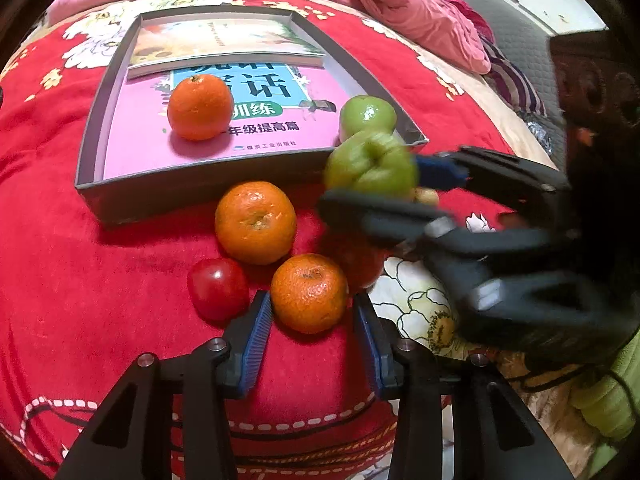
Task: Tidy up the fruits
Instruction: 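Grasp a green apple with the right tool while the left tool grasps another orange, then lift the orange in the left tool and the green apple in the right tool toward the tray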
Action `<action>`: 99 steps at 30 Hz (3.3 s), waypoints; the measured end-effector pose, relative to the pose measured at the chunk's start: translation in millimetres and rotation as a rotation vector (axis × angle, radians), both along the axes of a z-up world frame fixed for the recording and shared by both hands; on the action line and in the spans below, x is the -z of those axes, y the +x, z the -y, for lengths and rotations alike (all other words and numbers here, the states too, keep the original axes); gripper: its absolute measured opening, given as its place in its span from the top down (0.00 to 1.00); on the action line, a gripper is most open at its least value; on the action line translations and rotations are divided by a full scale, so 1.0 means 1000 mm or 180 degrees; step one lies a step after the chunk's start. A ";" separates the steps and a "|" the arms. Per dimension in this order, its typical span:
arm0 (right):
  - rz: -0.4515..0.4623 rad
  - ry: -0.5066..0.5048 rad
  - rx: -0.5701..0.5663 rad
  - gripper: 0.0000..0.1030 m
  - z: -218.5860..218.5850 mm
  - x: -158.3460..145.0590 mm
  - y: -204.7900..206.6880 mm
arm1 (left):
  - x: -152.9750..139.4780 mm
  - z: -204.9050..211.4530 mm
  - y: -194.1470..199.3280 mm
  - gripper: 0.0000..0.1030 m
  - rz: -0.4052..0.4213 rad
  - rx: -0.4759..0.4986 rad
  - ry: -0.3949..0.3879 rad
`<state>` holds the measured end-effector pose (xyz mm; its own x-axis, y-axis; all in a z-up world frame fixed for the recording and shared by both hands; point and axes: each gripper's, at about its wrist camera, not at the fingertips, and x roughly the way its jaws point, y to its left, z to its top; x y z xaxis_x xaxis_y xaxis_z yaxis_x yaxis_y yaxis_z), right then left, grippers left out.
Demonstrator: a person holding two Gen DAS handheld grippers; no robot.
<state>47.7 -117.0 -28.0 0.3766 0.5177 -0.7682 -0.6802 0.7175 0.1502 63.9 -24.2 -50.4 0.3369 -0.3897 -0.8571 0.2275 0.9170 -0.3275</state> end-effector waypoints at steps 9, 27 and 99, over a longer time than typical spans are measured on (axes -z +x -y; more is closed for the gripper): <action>-0.0017 0.0438 0.0358 0.57 0.036 -0.023 0.005 | 0.000 0.001 0.004 0.62 0.0038 0.0010 0.0028; 0.0090 0.0559 0.0437 0.57 0.042 -0.033 0.001 | -0.040 -0.006 -0.009 0.63 0.0345 -0.0011 -0.0131; 0.0228 0.0675 0.0586 0.57 0.032 -0.044 0.017 | -0.041 -0.056 0.042 0.63 0.0714 -0.0663 0.0436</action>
